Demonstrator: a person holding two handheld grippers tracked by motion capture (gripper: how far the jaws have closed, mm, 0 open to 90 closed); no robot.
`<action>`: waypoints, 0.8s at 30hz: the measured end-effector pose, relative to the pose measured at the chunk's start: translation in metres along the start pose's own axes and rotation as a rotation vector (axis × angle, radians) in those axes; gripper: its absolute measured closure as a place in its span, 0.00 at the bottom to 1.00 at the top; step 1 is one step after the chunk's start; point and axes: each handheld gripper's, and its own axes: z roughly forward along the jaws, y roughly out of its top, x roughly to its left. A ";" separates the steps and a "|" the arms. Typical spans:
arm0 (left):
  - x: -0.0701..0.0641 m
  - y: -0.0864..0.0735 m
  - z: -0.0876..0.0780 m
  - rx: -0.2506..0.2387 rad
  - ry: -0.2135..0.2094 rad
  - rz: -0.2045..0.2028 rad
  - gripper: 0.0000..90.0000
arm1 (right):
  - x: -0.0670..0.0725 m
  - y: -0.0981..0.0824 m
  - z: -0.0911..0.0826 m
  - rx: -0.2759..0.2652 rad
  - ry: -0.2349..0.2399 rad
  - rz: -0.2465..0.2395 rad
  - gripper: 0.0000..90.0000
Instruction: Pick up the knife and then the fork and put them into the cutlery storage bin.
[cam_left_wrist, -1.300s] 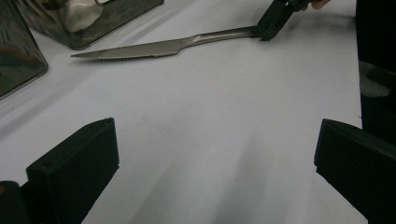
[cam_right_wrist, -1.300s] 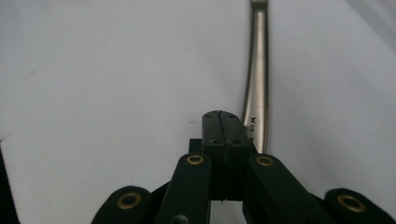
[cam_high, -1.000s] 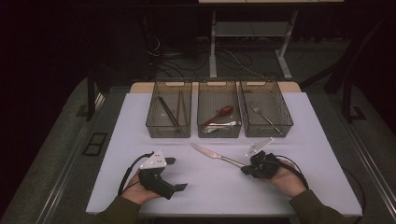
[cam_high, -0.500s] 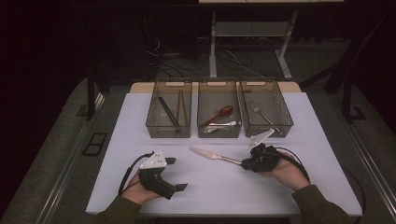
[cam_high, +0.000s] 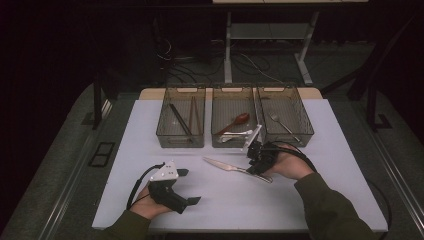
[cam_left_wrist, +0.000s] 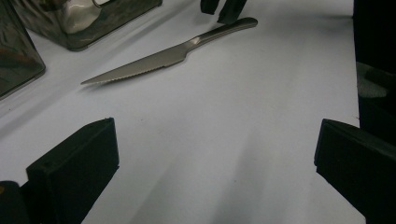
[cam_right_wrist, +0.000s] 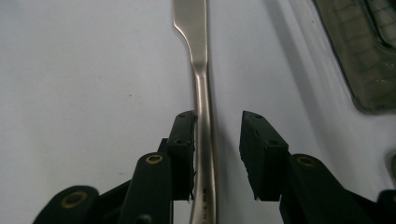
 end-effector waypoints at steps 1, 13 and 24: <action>0.000 0.000 0.000 -0.001 0.000 0.001 0.00 | 0.000 0.004 0.002 0.019 0.005 -0.007 0.75; 0.000 0.000 0.001 -0.002 -0.006 0.008 0.00 | -0.001 0.032 0.020 0.171 0.043 -0.115 0.84; 0.000 0.000 0.000 -0.002 -0.007 0.012 0.00 | 0.005 0.045 0.027 0.275 0.011 -0.160 0.89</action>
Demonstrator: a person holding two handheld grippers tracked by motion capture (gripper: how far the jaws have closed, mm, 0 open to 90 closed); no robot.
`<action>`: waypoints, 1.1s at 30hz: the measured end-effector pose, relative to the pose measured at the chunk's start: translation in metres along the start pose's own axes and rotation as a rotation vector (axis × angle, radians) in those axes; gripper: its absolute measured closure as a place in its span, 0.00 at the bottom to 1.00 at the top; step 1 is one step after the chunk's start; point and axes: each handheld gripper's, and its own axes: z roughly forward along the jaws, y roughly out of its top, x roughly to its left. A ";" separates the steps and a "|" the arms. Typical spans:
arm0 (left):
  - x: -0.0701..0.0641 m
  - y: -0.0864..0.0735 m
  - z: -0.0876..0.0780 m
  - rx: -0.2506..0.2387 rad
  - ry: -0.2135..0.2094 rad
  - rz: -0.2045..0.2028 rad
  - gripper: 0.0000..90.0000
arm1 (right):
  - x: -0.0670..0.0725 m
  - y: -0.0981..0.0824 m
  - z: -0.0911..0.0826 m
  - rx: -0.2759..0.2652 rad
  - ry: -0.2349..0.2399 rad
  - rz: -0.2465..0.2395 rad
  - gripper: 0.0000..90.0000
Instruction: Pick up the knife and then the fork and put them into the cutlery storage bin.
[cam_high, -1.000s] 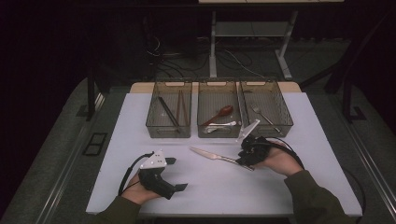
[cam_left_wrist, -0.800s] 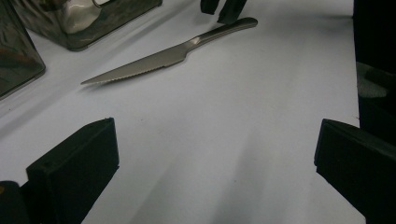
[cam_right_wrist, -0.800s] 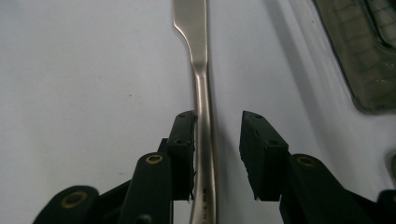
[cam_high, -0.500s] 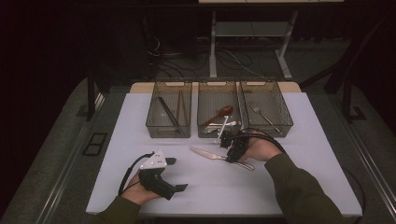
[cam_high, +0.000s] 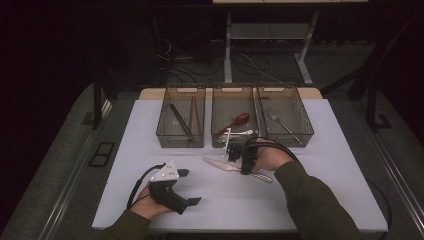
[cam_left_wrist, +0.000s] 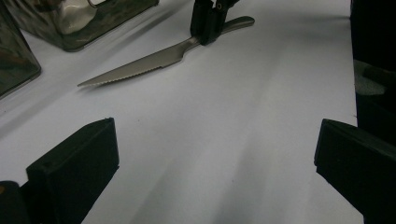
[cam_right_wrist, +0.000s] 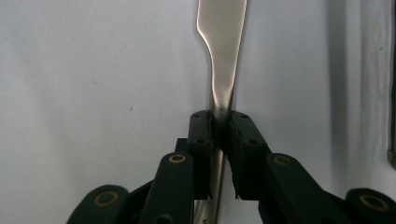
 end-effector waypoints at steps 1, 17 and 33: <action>0.000 0.000 0.000 -0.001 0.000 -0.001 0.00 | -0.001 0.000 0.000 -0.001 0.003 0.001 0.89; 0.001 0.000 0.000 -0.005 -0.006 -0.001 0.00 | -0.012 -0.033 -0.017 -0.226 0.050 0.121 0.90; 0.006 -0.001 -0.002 -0.023 0.012 0.002 0.00 | -0.015 -0.097 -0.038 -0.567 0.003 0.283 0.90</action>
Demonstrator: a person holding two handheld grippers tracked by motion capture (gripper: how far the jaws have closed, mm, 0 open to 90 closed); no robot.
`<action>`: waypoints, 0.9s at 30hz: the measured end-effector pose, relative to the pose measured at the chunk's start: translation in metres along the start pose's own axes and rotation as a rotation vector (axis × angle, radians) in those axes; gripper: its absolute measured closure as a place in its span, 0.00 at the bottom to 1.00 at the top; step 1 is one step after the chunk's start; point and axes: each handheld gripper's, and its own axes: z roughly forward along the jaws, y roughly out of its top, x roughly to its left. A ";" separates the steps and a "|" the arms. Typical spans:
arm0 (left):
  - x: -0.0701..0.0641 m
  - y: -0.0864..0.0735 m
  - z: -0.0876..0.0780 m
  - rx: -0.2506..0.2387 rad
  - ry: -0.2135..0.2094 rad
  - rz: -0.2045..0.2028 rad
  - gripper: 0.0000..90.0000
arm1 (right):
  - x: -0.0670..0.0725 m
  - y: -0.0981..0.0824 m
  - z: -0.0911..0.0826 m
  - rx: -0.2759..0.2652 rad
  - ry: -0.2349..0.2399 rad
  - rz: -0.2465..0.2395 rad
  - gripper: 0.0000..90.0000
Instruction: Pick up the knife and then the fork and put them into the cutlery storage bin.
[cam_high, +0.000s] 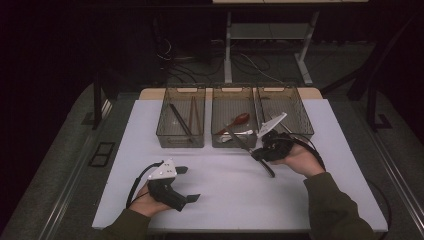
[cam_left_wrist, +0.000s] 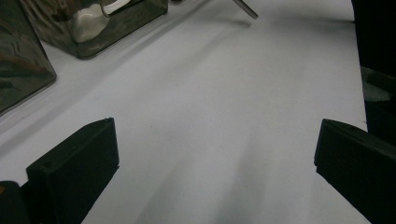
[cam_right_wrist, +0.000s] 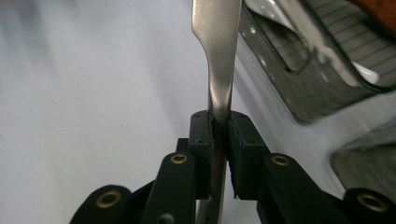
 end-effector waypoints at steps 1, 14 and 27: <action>0.000 0.000 0.000 0.002 0.001 0.000 0.00 | 0.000 -0.003 -0.003 -0.023 -0.002 0.013 0.90; -0.002 0.000 0.000 0.011 0.002 0.012 0.00 | -0.009 -0.034 -0.021 -0.182 -0.031 0.111 0.90; -0.003 0.001 0.000 0.013 -0.002 0.016 0.00 | -0.019 -0.043 -0.038 -0.298 -0.103 0.183 0.90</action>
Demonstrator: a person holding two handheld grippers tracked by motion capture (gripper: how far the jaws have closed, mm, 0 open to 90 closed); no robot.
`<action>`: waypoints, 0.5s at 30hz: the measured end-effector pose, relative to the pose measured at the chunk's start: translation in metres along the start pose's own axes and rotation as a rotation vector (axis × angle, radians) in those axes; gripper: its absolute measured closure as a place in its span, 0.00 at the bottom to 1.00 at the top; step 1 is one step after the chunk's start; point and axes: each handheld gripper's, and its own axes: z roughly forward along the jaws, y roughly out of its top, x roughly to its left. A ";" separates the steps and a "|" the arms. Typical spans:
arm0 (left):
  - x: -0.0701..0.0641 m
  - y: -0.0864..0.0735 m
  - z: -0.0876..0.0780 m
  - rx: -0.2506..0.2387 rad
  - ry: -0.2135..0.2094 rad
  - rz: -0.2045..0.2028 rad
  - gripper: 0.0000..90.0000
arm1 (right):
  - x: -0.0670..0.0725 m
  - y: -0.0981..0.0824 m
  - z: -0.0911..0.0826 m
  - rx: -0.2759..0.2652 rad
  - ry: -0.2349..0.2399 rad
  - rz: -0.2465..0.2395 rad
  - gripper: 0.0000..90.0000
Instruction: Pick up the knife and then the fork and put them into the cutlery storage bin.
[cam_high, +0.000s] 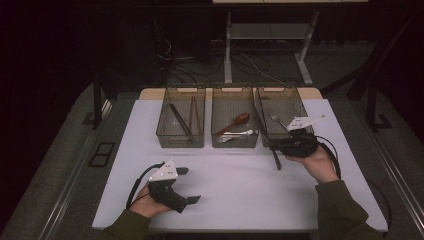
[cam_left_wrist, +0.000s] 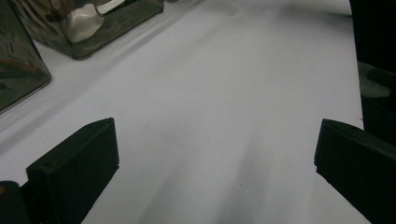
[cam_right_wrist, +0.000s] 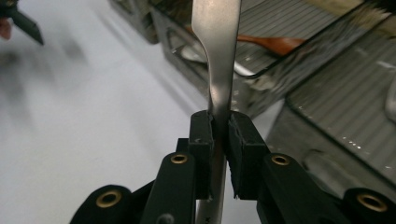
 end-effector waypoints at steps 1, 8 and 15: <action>0.000 0.000 0.000 0.000 0.000 0.000 0.00 | -0.002 0.000 -0.002 -0.011 -0.001 0.006 0.90; 0.000 0.000 0.001 -0.004 -0.001 -0.004 0.00 | -0.013 -0.001 -0.017 -0.072 -0.058 0.043 0.90; 0.000 0.000 0.001 -0.005 -0.002 -0.009 0.00 | -0.026 0.000 -0.030 -0.111 -0.096 0.078 0.90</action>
